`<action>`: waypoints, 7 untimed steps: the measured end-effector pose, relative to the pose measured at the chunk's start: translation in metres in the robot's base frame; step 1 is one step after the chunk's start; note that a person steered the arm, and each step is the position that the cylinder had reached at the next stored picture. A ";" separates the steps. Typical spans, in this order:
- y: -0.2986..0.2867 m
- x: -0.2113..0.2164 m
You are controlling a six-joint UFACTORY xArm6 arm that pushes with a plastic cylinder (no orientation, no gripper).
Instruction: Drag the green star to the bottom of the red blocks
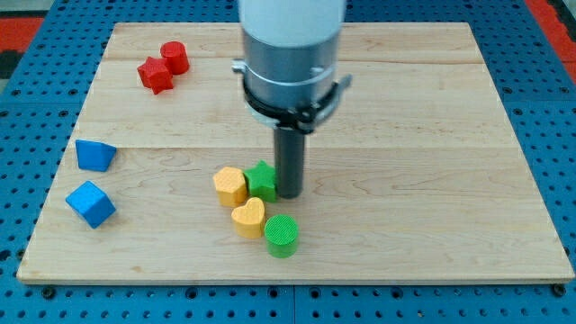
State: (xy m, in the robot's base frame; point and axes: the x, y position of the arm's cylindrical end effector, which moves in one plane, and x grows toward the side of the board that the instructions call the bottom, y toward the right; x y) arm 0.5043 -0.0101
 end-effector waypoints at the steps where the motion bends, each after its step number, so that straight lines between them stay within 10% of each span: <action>1: 0.052 0.020; 3: -0.068 0.008; 6: 0.029 -0.008; 7: -0.037 -0.046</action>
State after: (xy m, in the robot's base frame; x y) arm 0.4588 -0.0475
